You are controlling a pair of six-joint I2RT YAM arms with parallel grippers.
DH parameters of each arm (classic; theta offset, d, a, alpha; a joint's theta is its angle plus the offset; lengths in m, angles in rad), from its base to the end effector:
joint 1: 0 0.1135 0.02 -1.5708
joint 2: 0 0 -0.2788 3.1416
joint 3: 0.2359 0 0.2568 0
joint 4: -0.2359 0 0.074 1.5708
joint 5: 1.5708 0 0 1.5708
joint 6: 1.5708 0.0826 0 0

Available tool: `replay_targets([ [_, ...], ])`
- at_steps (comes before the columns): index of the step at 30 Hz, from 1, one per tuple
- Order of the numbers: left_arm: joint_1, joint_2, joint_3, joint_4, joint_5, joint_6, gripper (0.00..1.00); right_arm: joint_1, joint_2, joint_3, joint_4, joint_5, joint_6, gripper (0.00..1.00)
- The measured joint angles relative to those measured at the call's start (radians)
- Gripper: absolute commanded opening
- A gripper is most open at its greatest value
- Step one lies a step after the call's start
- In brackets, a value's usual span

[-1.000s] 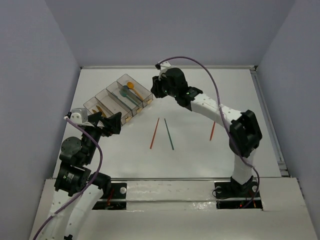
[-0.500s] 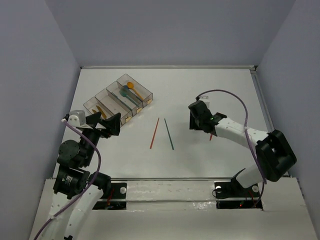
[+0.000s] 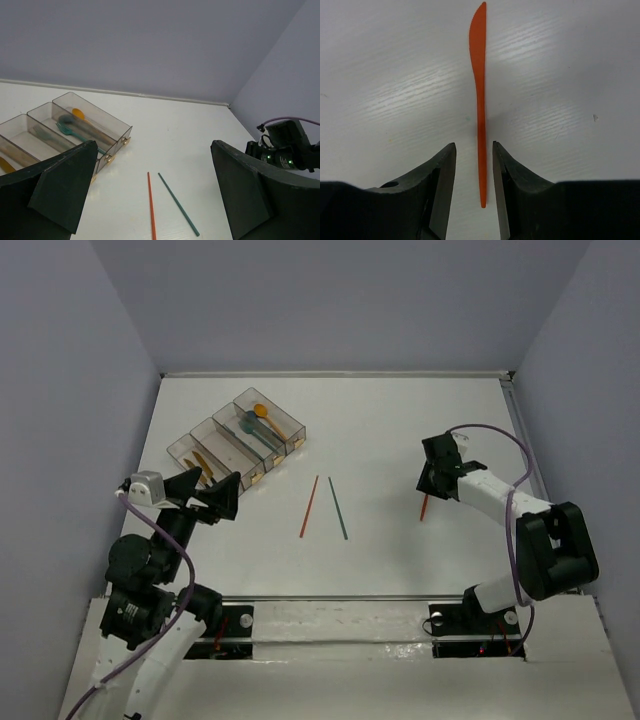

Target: Sort the eating utensils into containers

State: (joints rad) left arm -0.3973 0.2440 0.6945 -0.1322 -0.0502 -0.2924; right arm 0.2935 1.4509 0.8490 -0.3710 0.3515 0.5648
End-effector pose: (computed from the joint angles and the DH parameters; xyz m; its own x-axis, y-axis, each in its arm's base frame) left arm 0.0908 -0.0336 0.3926 0.1776 -0.3867 -0.9049 0.4111 0.8646 -0.2888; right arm 0.3066 0.0630 0.1731 -0.7144 0.3091 -0.6278 0.3508 0.9345 0.0609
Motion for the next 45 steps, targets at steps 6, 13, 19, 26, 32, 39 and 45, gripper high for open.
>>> replay_targets([
  [6, -0.02, -0.026, 0.0, 0.0, -0.007, 0.0, 0.99, -0.021, 0.075, 0.023, -0.035, -0.041, -0.001, 0.36],
  [13, -0.029, -0.053, 0.0, -0.002, -0.034, 0.0, 0.99, -0.039, 0.172, 0.059, -0.046, -0.08, 0.008, 0.32],
  [19, -0.048, -0.074, 0.0, -0.006, -0.051, 0.0, 0.99, -0.039, 0.193, 0.074, -0.045, -0.095, 0.015, 0.08],
  [26, -0.06, -0.081, 0.0, -0.008, -0.075, 0.001, 0.99, -0.043, 0.196, 0.077, -0.04, -0.116, 0.01, 0.0],
  [32, -0.06, -0.08, 0.0, -0.008, -0.08, 0.001, 0.99, -0.018, 0.185, 0.077, -0.039, -0.115, -0.018, 0.0],
  [39, -0.06, -0.055, 0.0, -0.009, -0.082, 0.001, 0.99, 0.165, 0.12, 0.156, -0.024, -0.115, -0.088, 0.0],
  [45, -0.034, -0.02, 0.0, -0.009, -0.081, 0.003, 0.99, 0.332, 0.144, 0.34, 0.062, -0.167, -0.149, 0.0],
])
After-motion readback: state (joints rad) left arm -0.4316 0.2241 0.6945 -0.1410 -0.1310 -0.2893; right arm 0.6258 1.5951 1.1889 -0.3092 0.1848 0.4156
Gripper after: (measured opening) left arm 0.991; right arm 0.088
